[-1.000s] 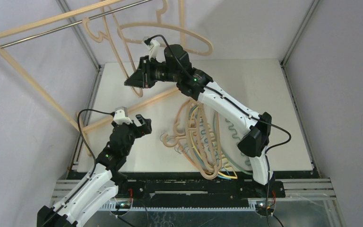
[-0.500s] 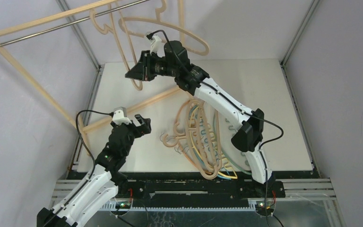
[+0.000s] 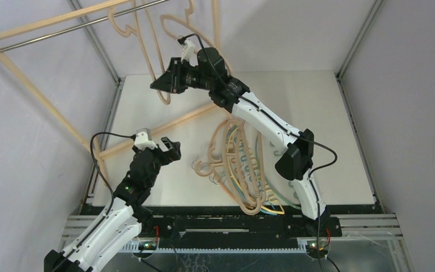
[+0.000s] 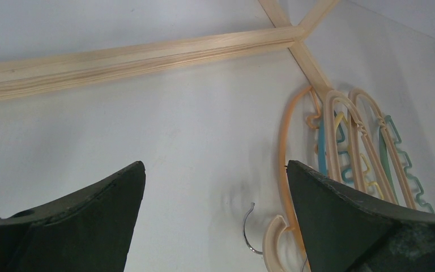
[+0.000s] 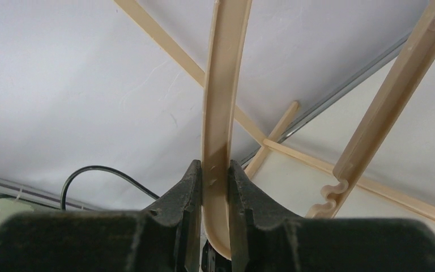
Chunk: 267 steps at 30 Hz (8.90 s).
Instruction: Organize the hangers
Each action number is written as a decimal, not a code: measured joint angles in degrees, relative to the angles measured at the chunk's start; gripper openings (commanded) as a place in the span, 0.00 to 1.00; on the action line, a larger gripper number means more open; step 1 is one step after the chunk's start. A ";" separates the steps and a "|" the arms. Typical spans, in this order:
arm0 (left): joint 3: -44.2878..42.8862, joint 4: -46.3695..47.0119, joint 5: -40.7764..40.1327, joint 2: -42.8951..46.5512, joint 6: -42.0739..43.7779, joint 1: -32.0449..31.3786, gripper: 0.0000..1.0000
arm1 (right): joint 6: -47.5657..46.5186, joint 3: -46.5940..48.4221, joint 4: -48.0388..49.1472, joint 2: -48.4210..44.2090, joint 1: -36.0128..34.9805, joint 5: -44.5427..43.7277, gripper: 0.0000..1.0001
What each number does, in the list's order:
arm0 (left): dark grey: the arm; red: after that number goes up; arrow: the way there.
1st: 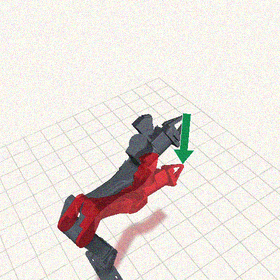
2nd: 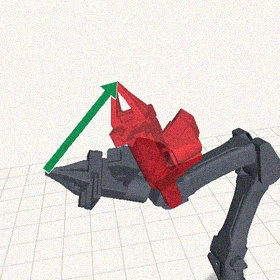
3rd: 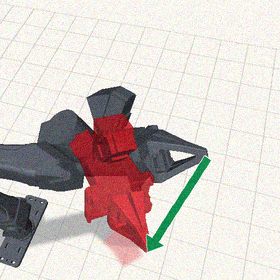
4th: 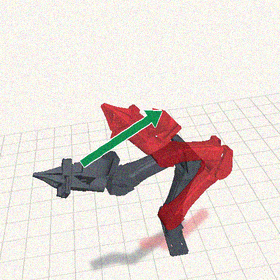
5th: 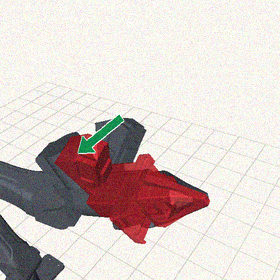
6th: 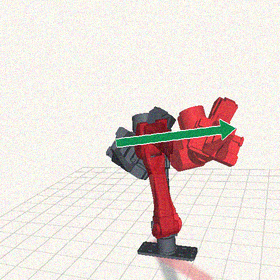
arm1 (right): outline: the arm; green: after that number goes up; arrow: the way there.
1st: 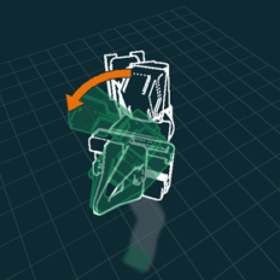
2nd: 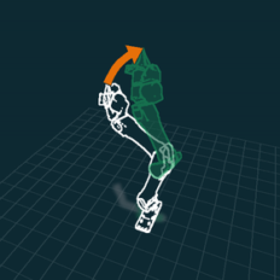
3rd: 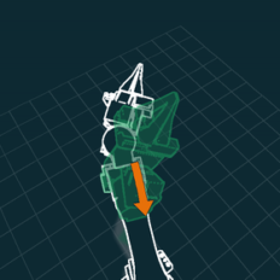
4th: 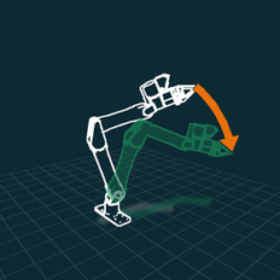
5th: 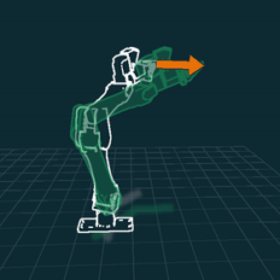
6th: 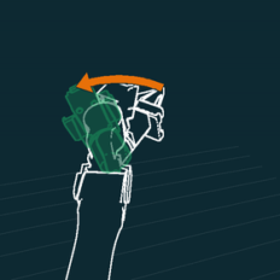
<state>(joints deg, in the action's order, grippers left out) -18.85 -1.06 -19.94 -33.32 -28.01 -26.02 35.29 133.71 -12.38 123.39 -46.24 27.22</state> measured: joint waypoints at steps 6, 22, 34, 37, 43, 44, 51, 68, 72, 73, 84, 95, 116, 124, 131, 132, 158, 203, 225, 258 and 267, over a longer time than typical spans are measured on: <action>0.00 -0.02 0.00 0.50 0.00 0.00 0.99 | 1.11 1.55 -1.09 0.15 0.57 -4.46 0.07; 0.00 -0.02 0.02 1.22 0.00 0.00 0.99 | 0.48 5.51 -7.21 0.15 0.61 -17.18 0.08; 0.00 -0.04 0.04 1.53 -0.02 0.00 1.00 | -0.42 5.99 -8.50 0.90 0.37 -19.50 0.10; 0.00 -0.02 0.07 1.51 -0.02 -0.02 1.00 | -1.01 6.27 -8.94 0.90 -0.11 -20.76 0.10; 0.00 -0.02 0.15 1.53 -0.07 0.00 0.99 | -2.10 6.32 -9.77 0.90 -1.36 -22.73 0.11; 0.00 -0.02 0.20 1.60 -0.04 0.00 0.99 | -2.21 6.32 -9.77 0.90 -1.68 -22.95 0.11; 0.00 -0.02 0.20 2.38 -0.07 0.00 1.00 | -2.67 7.82 -10.34 1.88 -3.10 -23.82 0.11; 0.00 -0.04 0.20 2.64 -0.04 0.00 0.99 | -3.28 8.37 -10.38 2.73 -3.82 -23.93 0.15; 0.00 -0.04 0.20 2.62 -0.04 0.00 0.99 | -2.67 8.37 -10.49 2.73 -3.15 -23.47 0.19; 0.00 -0.04 0.20 2.62 -0.04 -0.02 0.99 | -2.36 8.37 -10.54 2.73 -2.89 -23.28 0.20; 0.00 -0.04 0.17 2.60 -0.04 0.00 1.00 | 0.09 8.37 -10.05 2.73 -0.81 -19.76 0.24; 0.00 -0.39 0.15 3.13 -0.04 0.00 1.00 | 5.03 8.37 -8.72 2.84 1.60 -16.13 0.34; 0.00 -0.42 0.17 3.39 -0.07 0.00 0.99 | 7.48 0.15 -5.18 2.71 2.78 -15.43 0.19; 0.74 -0.55 -0.04 3.21 -0.50 0.00 0.99 | 6.69 -4.39 -4.68 -0.07 2.16 -15.06 0.33; 0.79 -2.38 -2.67 2.03 -3.65 -0.02 0.99 | -0.44 -16.87 -7.76 -9.09 -0.92 -18.80 0.41; 0.76 -3.04 -3.41 1.90 -4.50 0.00 1.00 | -1.62 -18.56 -8.07 -10.69 -1.57 -19.19 0.41; -2.49 -9.27 -9.20 -1.73 -21.57 28.30 0.82 | -10.95 -52.06 -5.77 -32.52 0.00 -14.12 0.42; 5.05 26.10 19.15 -34.93 -23.39 41.79 0.00 | -9.53 -61.24 -1.40 -33.29 5.92 -9.01 0.39; -9.31 4.59 11.50 -2.08 -7.13 21.51 0.00 | -6.82 -61.68 1.88 -33.40 6.51 -7.58 0.37; -26.27 2.10 -1.20 0.17 10.51 9.05 0.00 | -5.77 -61.20 2.29 -33.16 7.37 -6.95 0.37; -26.58 5.35 -3.65 -3.67 9.75 9.05 0.00 | -5.79 -61.20 1.42 -33.16 7.54 -6.91 0.36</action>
<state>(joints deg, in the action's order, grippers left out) -45.43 4.29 -23.59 -36.99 -18.26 -16.97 29.50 72.51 -10.96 90.24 -38.70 20.32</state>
